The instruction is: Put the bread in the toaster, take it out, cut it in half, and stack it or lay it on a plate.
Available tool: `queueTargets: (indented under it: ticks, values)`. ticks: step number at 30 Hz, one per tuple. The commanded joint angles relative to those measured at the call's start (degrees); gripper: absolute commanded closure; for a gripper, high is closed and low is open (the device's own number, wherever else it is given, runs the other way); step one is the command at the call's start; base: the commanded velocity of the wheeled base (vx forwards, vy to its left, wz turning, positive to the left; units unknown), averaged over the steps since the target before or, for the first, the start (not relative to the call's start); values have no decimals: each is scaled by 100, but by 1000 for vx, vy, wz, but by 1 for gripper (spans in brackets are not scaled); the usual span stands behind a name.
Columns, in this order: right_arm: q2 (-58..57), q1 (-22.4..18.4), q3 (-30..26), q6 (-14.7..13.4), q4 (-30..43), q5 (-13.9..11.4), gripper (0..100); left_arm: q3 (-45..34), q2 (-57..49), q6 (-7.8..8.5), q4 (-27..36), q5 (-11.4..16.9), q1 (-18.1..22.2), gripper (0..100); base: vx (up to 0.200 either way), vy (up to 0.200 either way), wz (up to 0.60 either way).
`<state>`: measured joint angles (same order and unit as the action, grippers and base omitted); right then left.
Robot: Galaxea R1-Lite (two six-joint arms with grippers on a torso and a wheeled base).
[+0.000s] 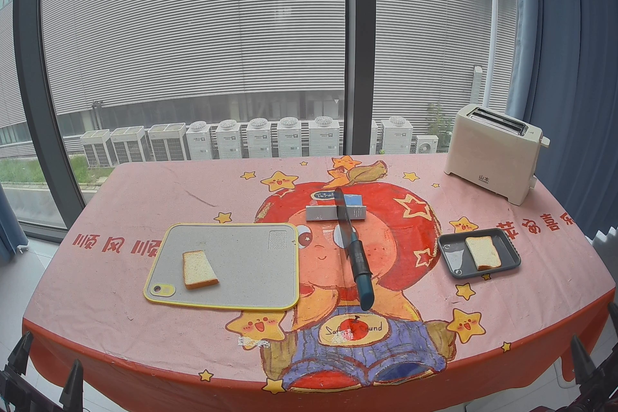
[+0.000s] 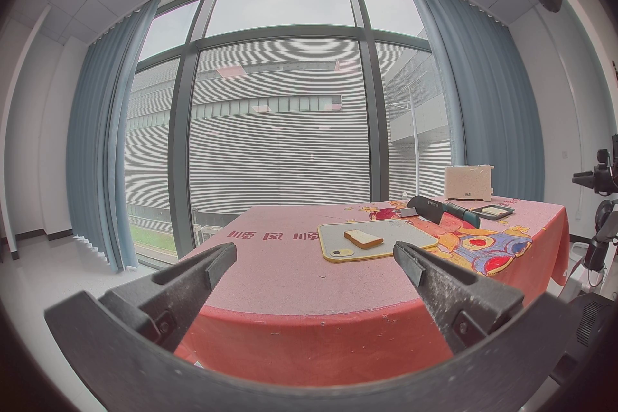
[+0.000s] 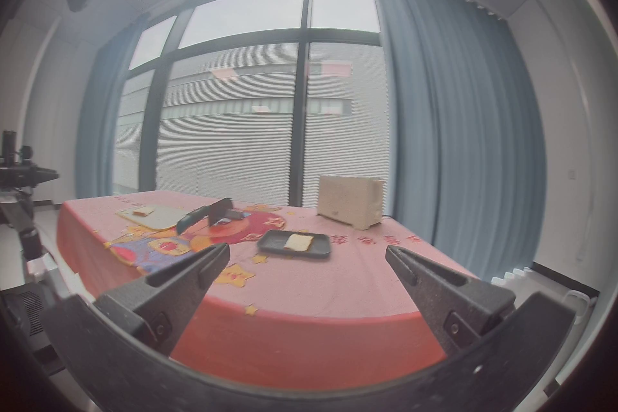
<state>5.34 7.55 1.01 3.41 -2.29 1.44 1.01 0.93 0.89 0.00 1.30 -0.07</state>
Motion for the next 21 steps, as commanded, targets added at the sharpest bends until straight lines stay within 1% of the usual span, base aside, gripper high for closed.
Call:
queueTargets:
  ticks: [1,4,6,18,20,21]
  values:
    - [20,1,-48,-34,405,-311,0,-92,-40,-1,0,1,-1,0,0,0,0]
    - [20,1,-101,-104,220,-276,0,-92,-40,-1,0,1,-1,0,0,0,0]
    - [20,1,-101,-148,229,-276,0,-92,-31,-1,0,1,-1,0,0,0,0]
    - [11,-8,-101,-157,229,-241,0,-92,-40,-1,0,1,-1,0,0,0,0]
    - [20,-8,-101,-174,229,-214,0,-92,-40,-1,0,1,-1,0,0,0,0]
    - [20,-60,-101,-201,238,-135,0,-92,-31,-1,0,1,-1,0,0,0,0]
